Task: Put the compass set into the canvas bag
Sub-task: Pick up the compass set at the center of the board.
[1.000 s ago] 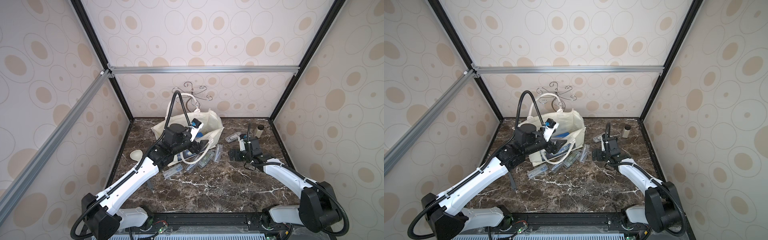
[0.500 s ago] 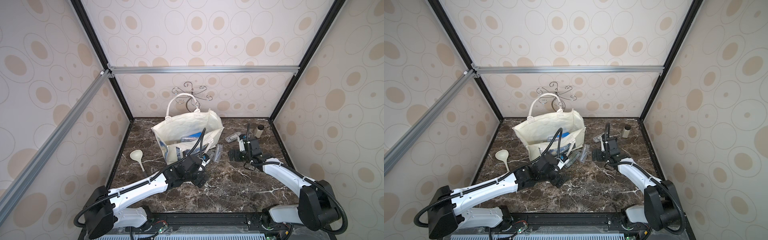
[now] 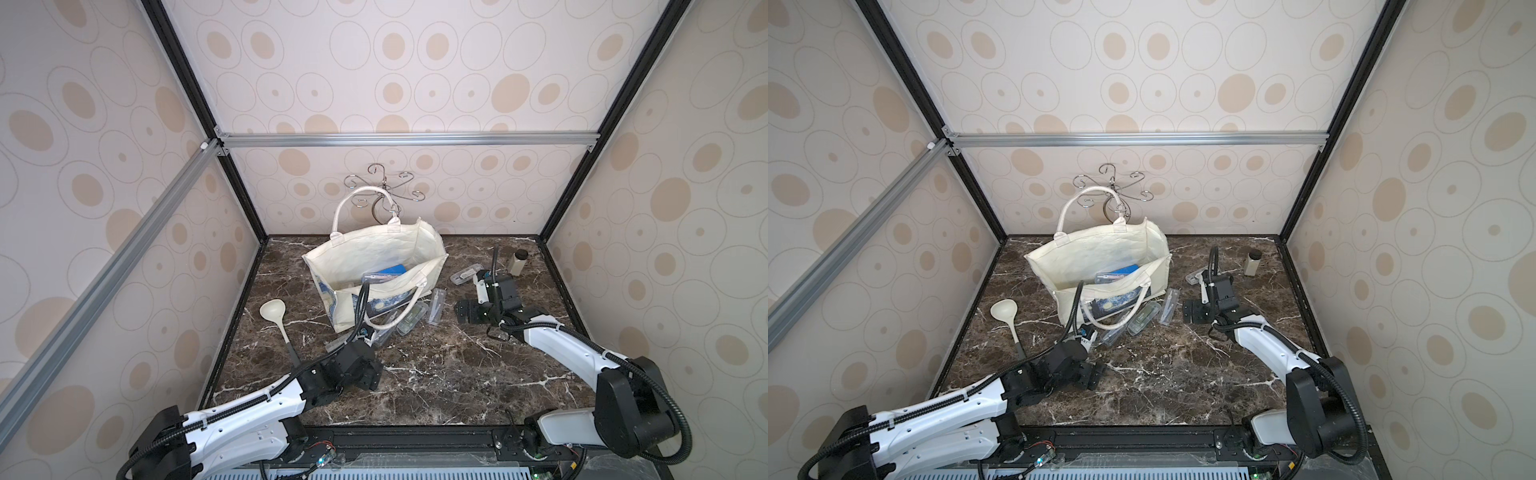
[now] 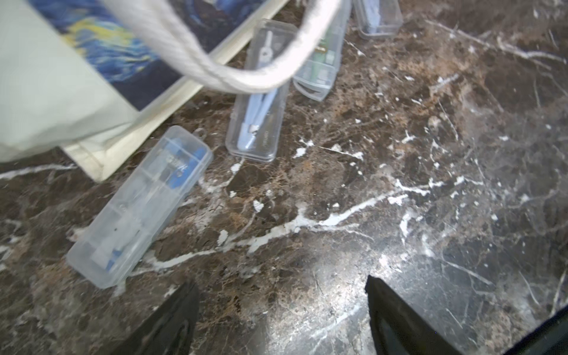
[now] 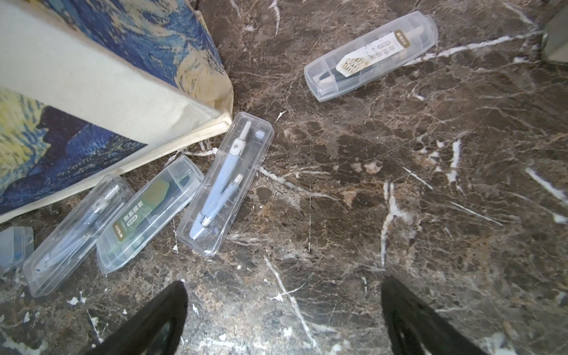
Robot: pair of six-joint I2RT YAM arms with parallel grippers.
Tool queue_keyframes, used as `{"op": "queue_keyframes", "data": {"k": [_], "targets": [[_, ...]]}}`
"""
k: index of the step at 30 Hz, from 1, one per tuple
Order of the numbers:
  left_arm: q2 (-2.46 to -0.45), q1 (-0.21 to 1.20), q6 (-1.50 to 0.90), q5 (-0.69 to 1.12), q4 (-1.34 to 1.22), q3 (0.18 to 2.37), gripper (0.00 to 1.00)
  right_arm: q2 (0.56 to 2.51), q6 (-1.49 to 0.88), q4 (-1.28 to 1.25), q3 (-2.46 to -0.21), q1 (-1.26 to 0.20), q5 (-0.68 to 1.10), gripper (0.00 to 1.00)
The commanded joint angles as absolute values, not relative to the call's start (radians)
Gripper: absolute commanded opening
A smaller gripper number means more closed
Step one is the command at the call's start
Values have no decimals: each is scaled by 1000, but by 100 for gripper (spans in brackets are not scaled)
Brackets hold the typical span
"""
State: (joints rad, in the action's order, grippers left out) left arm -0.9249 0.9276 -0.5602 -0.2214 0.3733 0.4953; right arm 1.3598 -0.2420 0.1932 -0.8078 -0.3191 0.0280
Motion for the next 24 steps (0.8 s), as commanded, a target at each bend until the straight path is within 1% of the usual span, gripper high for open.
{"op": "queue_keyframes", "data": {"k": [1,5,11,12,14,17,24], "targets": [[-887,864,-656,-294,366,476,83,1370,-247,178,-820,-313,45,100],[-912,768,-651,-275,368,476,82,1369,-245,176,-814,-313,44,100],[-1044,668,-581,-254,354,519,83,1363,-246,163,-800,-313,41,100],[-1064,658,-563,-256,350,528,83,1364,-246,161,-800,-313,42,100],[-1105,647,-516,-285,341,547,89,1361,-246,159,-795,-313,41,100],[-1145,634,-450,-326,336,579,94,1361,-244,158,-794,-313,40,100],[-1201,585,-312,-275,281,620,99,1358,-242,166,-798,-313,38,100]]}}
